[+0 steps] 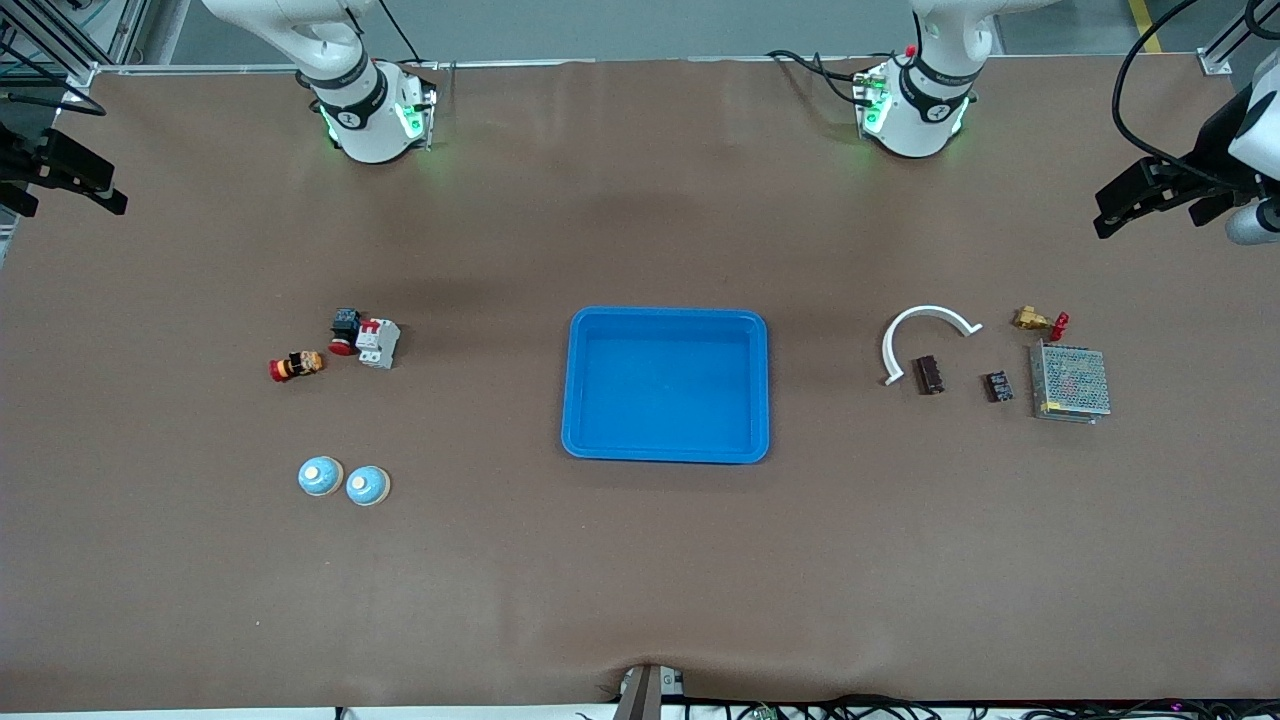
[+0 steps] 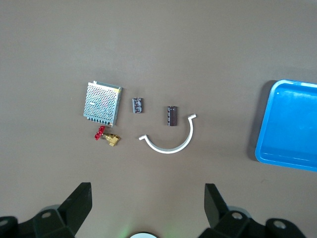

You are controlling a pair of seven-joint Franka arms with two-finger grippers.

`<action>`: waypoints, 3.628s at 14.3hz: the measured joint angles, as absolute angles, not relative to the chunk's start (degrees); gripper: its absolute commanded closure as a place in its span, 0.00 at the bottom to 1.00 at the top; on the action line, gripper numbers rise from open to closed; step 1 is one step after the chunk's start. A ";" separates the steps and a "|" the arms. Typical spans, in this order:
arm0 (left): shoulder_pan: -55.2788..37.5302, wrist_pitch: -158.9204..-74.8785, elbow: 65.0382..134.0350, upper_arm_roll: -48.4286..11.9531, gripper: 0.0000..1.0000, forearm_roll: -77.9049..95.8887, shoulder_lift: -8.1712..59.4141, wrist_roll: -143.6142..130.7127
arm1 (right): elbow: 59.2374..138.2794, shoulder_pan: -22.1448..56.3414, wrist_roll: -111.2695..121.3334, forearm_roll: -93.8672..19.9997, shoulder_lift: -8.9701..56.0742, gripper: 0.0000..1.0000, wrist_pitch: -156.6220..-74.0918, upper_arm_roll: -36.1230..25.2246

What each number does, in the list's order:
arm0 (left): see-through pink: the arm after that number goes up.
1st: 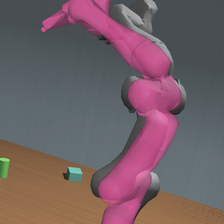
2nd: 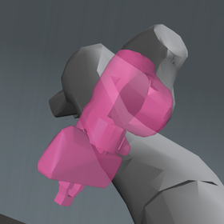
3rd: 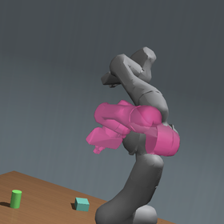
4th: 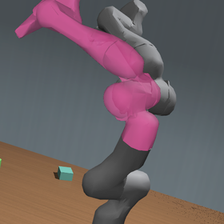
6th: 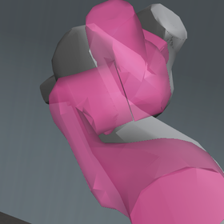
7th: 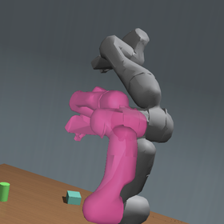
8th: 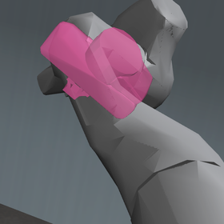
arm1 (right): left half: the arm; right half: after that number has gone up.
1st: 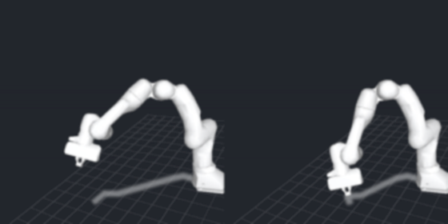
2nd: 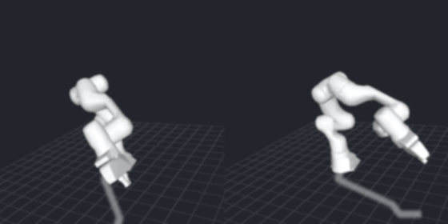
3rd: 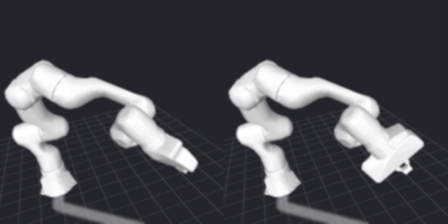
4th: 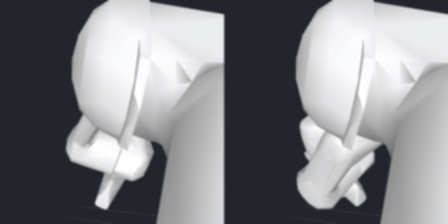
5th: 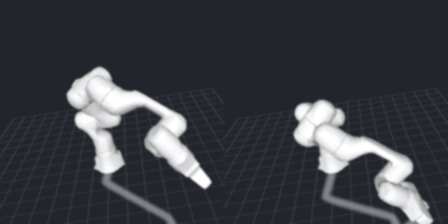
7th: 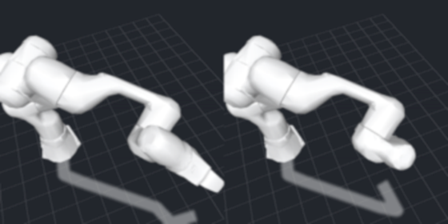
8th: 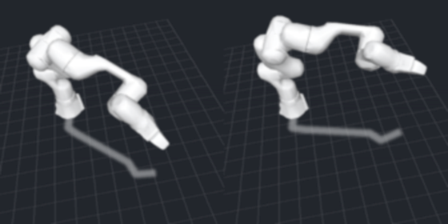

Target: Place electrolytic capacitor and blue bell in tray

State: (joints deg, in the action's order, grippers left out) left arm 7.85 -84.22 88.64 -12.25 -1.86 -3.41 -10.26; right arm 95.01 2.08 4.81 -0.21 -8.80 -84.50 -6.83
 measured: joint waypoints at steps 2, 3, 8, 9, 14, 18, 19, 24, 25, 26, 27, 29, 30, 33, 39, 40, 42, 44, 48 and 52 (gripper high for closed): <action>7.85 -84.22 88.64 -12.25 0.00 -1.86 -3.41 -10.27 | 94.99 2.08 4.81 -0.21 -8.80 0.00 -84.50 -6.83; 7.85 -84.22 88.64 -12.25 0.00 -1.86 -3.41 -10.27 | 94.99 2.08 4.81 -0.21 -8.79 0.00 -84.50 -6.83; 7.98 -84.22 88.63 -12.24 0.00 -1.86 -3.41 -11.28 | 94.99 2.07 5.54 -0.20 -8.70 0.00 -84.42 -6.96; 8.00 -84.22 88.61 -12.24 0.00 -1.86 -3.41 -11.28 | 94.99 2.06 6.53 -0.20 -8.48 0.00 -84.45 -7.06; 7.96 -84.18 88.83 -12.28 0.00 -2.12 -2.42 -11.15 | 94.31 2.18 7.73 -0.23 -4.53 0.00 -87.42 -7.00; 8.04 -86.79 91.91 -12.28 0.00 -2.23 -0.07 -11.15 | 93.91 3.30 7.80 -0.25 0.85 0.00 -94.07 -6.68; 8.09 -89.22 93.97 -12.28 0.00 -2.26 0.30 -11.24 | 93.86 3.45 7.81 -0.25 2.24 0.00 -95.70 -6.61; 8.44 -105.56 107.65 -12.22 0.01 -2.48 1.15 -11.51 | 93.60 3.52 7.83 -0.49 10.68 0.00 -103.91 -6.63; 8.98 -109.33 110.51 -12.21 0.12 -2.64 1.29 -11.59 | 93.58 3.52 7.83 -1.11 12.58 0.00 -104.91 -6.66; 9.68 -113.08 113.37 -12.18 0.14 -2.87 1.52 -11.59 | 93.56 3.51 7.83 -1.75 14.48 0.00 -105.63 -6.68; 10.27 -116.67 116.11 -12.17 0.14 -3.43 1.85 -11.58 | 93.54 3.51 7.88 -2.27 16.37 0.00 -106.66 -6.70; 11.10 -123.70 121.00 -12.14 0.16 -5.17 2.94 -11.59 | 93.52 3.61 9.04 -2.68 20.25 0.00 -110.61 -6.59; 11.64 -126.66 122.83 -12.14 0.17 -5.89 3.80 -11.59 | 93.53 3.85 10.55 -2.83 22.33 0.00 -113.21 -6.55; 13.11 -131.49 125.26 -12.04 0.20 -6.72 7.53 -11.59 | 93.43 4.64 14.81 -4.81 28.00 0.00 -119.59 -5.88; 16.79 -143.24 125.91 -11.92 0.31 -13.95 18.39 -13.39 | 92.60 4.64 28.06 -8.15 33.44 0.00 -125.36 -5.85; 16.93 -144.35 125.91 -11.91 0.33 -13.98 19.86 -13.47 | 92.16 4.49 30.96 -8.16 34.11 0.00 -125.60 -5.93; 16.92 -145.07 125.86 -11.93 0.36 -13.99 21.44 -13.85 | 91.10 4.23 37.28 -8.16 35.05 0.00 -125.66 -5.98; 16.92 -145.08 125.85 -11.94 0.37 -14.00 22.15 -14.01 | 90.32 4.13 45.68 -8.16 35.76 0.00 -125.66 -6.00; 16.92 -145.08 125.74 -11.86 0.43 -14.62 23.38 -14.58 | 90.05 3.87 58.70 -8.15 37.17 0.00 -127.57 -6.12; 16.92 -145.08 125.68 -11.81 0.43 -14.66 23.79 -15.62 | 89.87 2.26 67.22 -8.15 39.44 0.00 -130.26 -6.25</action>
State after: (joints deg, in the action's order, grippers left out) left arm 16.92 -145.08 125.68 -11.81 -14.66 23.79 -15.62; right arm 89.87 2.26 67.22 -8.15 39.44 -130.26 -6.25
